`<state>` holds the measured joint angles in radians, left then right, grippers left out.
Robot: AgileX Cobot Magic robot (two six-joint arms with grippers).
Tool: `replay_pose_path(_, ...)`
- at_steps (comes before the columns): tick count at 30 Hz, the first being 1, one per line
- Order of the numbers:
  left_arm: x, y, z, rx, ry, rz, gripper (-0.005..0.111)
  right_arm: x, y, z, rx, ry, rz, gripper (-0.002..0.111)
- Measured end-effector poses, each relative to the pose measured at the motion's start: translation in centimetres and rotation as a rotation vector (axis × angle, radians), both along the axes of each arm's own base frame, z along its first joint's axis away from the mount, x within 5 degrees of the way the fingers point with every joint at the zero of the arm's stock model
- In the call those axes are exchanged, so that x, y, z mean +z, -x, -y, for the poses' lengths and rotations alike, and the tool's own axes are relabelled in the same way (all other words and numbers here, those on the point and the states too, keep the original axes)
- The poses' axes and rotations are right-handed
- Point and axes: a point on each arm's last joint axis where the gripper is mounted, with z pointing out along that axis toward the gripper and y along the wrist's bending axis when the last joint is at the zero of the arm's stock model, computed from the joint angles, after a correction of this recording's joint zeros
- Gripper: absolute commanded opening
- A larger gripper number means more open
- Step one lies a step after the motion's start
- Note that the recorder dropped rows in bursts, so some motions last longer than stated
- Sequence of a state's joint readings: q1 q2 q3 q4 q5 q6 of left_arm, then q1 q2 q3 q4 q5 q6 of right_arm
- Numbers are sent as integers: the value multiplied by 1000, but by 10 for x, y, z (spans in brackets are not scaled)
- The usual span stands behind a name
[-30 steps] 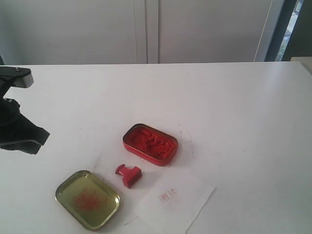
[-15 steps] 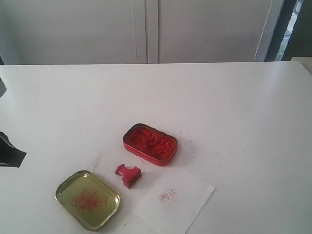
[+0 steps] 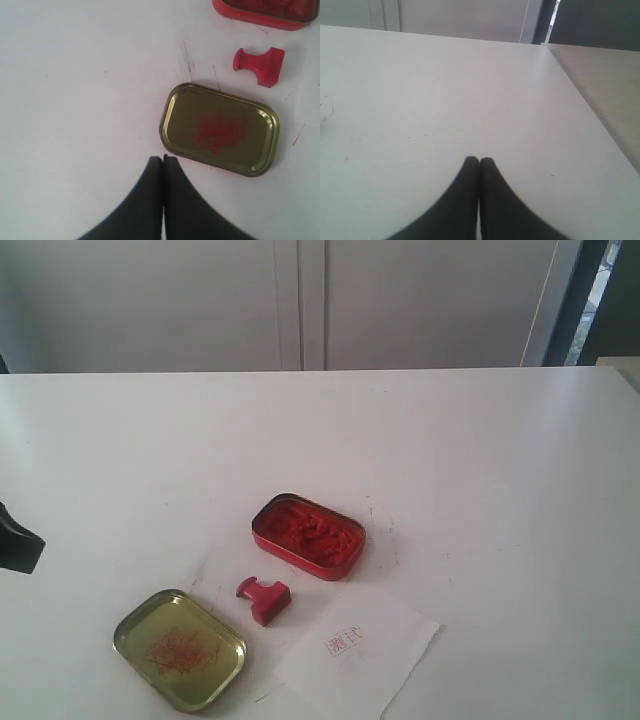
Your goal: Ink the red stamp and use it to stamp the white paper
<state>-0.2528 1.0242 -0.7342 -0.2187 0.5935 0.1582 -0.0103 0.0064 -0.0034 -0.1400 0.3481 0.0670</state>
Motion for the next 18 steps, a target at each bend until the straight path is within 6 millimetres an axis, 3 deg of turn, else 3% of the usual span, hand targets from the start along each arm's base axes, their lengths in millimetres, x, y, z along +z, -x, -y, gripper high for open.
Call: replay_pose_path(18,10,8,-2,0,13,52,0,0,0,0,0,0,0,0)
